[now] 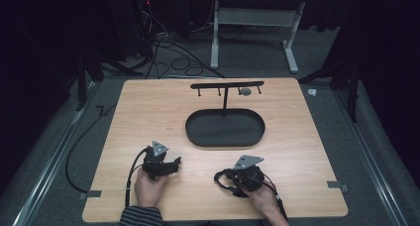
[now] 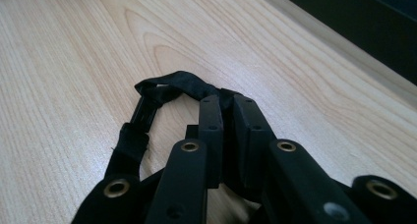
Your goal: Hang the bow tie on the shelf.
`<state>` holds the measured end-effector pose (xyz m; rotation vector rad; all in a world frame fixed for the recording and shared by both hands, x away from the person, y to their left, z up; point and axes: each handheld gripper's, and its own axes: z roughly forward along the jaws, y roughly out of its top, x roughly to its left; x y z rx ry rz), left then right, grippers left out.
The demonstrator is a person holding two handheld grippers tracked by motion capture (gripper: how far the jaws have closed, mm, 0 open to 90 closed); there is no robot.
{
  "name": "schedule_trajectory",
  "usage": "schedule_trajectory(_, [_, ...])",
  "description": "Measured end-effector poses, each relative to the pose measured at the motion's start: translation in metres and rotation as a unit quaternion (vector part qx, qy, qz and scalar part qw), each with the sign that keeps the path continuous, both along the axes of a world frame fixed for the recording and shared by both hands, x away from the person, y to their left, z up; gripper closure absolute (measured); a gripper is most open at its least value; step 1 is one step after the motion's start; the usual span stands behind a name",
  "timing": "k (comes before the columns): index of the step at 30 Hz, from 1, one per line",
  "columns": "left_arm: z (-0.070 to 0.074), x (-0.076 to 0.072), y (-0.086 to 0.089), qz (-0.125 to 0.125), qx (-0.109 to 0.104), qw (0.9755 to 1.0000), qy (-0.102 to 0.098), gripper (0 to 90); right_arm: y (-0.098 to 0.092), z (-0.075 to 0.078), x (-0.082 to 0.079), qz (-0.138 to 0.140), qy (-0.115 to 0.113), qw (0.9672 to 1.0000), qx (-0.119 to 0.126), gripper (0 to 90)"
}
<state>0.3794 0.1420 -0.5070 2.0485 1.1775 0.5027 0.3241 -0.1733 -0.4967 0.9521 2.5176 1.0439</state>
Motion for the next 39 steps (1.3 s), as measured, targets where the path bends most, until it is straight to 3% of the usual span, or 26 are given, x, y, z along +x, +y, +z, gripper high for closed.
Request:
schedule_trajectory(17, [0.0,0.0,0.0,0.0,-0.001,1.0,0.0,26.8,-0.021,0.024,-0.001,-0.03,-0.026,0.9982,0.044,85.7])
schedule_trajectory(39, [0.0,0.0,0.0,0.0,0.0,1.0,0.0,26.8,-0.051,0.062,0.0,-0.06,-0.068,0.9931,0.074,85.6])
